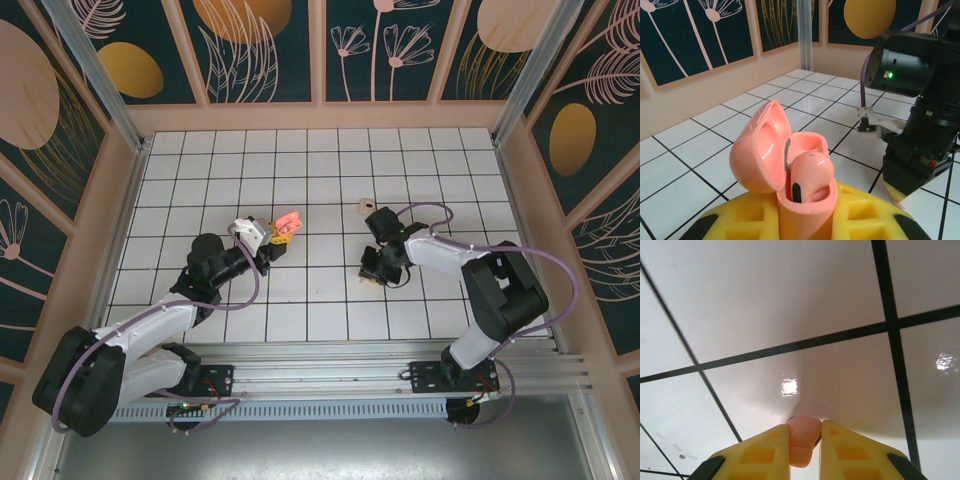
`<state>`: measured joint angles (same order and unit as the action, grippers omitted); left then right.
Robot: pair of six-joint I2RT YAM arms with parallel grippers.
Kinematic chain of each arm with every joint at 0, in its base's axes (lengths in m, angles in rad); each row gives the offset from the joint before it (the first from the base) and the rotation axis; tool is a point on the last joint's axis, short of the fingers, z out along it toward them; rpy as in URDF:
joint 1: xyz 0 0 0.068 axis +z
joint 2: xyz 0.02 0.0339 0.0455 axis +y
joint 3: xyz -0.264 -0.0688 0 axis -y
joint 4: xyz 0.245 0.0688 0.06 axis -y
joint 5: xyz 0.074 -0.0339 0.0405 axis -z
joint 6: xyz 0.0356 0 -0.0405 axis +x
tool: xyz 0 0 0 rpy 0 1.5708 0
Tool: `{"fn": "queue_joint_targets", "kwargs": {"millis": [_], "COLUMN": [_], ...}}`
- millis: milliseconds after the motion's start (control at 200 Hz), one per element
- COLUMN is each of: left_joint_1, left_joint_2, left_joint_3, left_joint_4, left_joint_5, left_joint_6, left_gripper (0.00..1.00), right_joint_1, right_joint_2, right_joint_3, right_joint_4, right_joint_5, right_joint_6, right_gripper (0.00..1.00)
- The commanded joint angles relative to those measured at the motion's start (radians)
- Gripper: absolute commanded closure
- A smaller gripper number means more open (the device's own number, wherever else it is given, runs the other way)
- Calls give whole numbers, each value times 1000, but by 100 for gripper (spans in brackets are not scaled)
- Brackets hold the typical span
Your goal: Insert wireless bluetooth earbuds into charging case
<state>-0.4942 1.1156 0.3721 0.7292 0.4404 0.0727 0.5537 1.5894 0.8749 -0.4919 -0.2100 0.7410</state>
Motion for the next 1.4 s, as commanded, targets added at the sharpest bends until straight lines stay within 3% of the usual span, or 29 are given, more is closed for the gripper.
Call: {"fn": "queue_joint_targets", "kwargs": {"millis": [0,340,611,1396], "left_joint_1": [-4,-15,-18,-26], "left_joint_2": [20,133,162,171], "left_joint_3": [19,59,101,140], "left_joint_4": [38,107,81,88], "left_joint_5": [34,152,219,204], "left_joint_6": [-29,-81,-52,-88], "left_gripper": [86,86,85,86], "right_joint_1": [14,132,212,276], "right_joint_2": [-97,-326,-400,-321], "right_joint_3": [17,66,79,140], "right_joint_4": [33,263,385,429], "right_joint_5": [87,220,189,144], "right_joint_6": [-49,-335,-530,-628], "right_gripper": [83,83,83,83]}}
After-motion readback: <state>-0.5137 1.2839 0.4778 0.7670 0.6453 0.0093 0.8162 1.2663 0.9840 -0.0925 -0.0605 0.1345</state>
